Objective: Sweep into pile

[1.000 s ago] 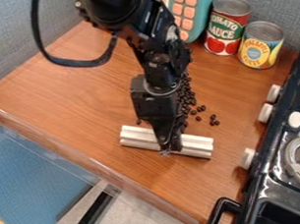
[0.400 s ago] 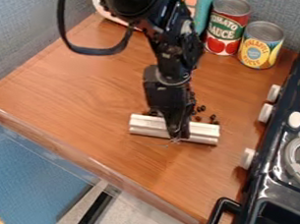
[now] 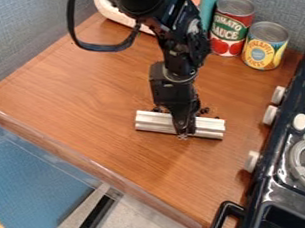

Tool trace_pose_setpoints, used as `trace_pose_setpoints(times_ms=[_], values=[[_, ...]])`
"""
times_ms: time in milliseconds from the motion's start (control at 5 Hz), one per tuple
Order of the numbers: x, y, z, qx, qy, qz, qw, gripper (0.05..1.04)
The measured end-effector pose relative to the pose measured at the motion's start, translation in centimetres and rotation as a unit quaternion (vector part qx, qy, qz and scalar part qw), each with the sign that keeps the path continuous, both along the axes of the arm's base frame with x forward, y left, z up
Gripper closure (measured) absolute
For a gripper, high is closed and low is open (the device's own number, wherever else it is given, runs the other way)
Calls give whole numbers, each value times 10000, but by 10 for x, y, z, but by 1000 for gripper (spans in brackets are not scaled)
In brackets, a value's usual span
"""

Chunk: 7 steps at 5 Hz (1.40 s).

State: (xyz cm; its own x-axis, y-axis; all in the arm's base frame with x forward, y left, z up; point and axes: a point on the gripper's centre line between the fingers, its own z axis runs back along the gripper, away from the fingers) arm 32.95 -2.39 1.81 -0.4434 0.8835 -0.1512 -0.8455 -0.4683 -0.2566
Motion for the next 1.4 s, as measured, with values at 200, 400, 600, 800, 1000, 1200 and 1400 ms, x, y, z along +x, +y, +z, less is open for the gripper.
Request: trace_pose_setpoints(times_ms=[200, 400, 600, 800, 1000, 1200, 1400], values=[[10, 7, -2, 32, -118, 295, 9995, 736], [12, 10, -2, 70, -136, 387, 9991, 736], [24, 19, -2, 50, -263, 633, 9976, 736], [30, 24, -1, 59, -327, 702, 9970, 737], [40, 31, -1, 103, -417, 836, 9956, 737], [49, 44, -2, 139, -496, 973, 9939, 736], [54, 46, -1, 147, -528, 987, 9936, 736]])
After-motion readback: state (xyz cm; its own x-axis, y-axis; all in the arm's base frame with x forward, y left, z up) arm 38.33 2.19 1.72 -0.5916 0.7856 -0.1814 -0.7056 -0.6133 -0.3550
